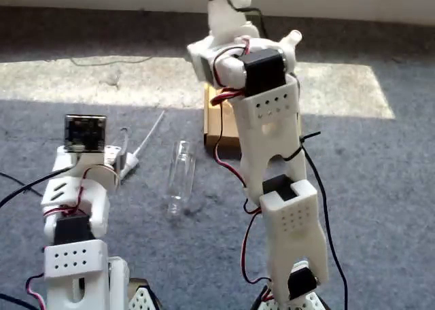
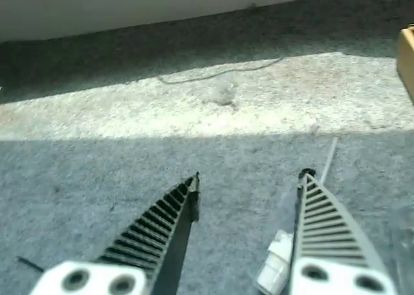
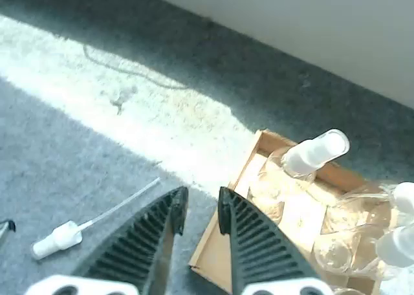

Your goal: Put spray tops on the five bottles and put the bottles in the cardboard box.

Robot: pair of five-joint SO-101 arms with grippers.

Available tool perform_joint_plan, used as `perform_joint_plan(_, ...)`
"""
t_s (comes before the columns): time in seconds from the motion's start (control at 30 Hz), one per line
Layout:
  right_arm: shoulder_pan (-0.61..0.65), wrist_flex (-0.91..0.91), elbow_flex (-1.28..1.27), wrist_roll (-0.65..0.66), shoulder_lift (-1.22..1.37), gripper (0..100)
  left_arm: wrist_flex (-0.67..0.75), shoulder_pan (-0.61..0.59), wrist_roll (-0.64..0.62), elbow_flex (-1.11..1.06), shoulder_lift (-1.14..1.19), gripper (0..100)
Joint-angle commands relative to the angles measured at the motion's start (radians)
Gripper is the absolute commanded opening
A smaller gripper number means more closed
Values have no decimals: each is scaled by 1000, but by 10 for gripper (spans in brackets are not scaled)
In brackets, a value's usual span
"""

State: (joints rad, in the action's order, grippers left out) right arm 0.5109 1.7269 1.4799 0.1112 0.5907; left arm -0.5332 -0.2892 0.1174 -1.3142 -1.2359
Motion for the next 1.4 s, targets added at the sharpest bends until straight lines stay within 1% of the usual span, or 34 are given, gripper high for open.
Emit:
perform_joint_plan(0.0, 47, 39, -41, -107, -16, 46, -138, -229, 6, 145, 27, 230)
perform_joint_plan(0.07, 79, 39, -128, -221, -19, 53, -180, -305, 8, 220, 93, 231)
perform_joint_plan(0.13, 104, 39, -223, -267, -24, 59, -212, -367, 32, 321, 202, 231)
perform_joint_plan(0.27, 150, 41, -369, -269, -31, 63, -292, -424, 153, 579, 547, 231)
perform_joint_plan(0.4, 196, 41, -538, -265, -110, 63, -442, -478, 232, 920, 934, 231)
perform_joint_plan(0.43, 211, 38, -593, -256, -137, 63, -482, -493, 242, 1006, 1020, 231)
perform_joint_plan(0.47, 229, 36, -644, -215, -166, 63, -517, -507, 249, 1089, 1095, 231)
perform_joint_plan(0.57, 288, 35, -757, 21, -254, 63, -615, -550, 250, 1302, 1257, 232)
perform_joint_plan(0.6, 303, 35, -786, 138, -280, 64, -637, -562, 250, 1351, 1299, 232)
perform_joint_plan(0.67, 320, 39, -858, 425, -321, 76, -661, -570, 252, 1419, 1359, 234)
perform_joint_plan(0.77, 303, 38, -1073, 798, -367, 127, -664, -572, 252, 1438, 1403, 234)
perform_joint_plan(0.8, 298, 33, -1139, 896, -377, 140, -664, -573, 252, 1438, 1411, 234)
perform_joint_plan(0.83, 286, 33, -1191, 959, -384, 149, -664, -573, 252, 1438, 1412, 234)
perform_joint_plan(0.87, 282, 31, -1219, 980, -392, 152, -664, -573, 252, 1437, 1414, 234)
perform_joint_plan(0.93, 277, 8, -1221, 936, -398, 152, -667, -573, 252, 1437, 1415, 235)
perform_joint_plan(1.07, 255, -114, -1224, 698, -394, 152, -672, -550, 252, 1437, 1412, 235)
perform_joint_plan(1.1, 251, -163, -1227, 628, -397, 152, -672, -542, 252, 1437, 1411, 235)
perform_joint_plan(1.2, 239, -340, -1231, 356, -398, 152, -675, -530, 247, 1435, 1412, 235)
perform_joint_plan(1.23, 239, -394, -1231, 302, -400, 152, -684, -529, 247, 1435, 1414, 235)
perform_joint_plan(1.3, 240, -452, -1239, 295, -395, 152, -695, -526, 249, 1435, 1414, 235)
perform_joint_plan(1.37, 243, -484, -1257, 353, -400, 152, -694, -529, 250, 1437, 1414, 235)
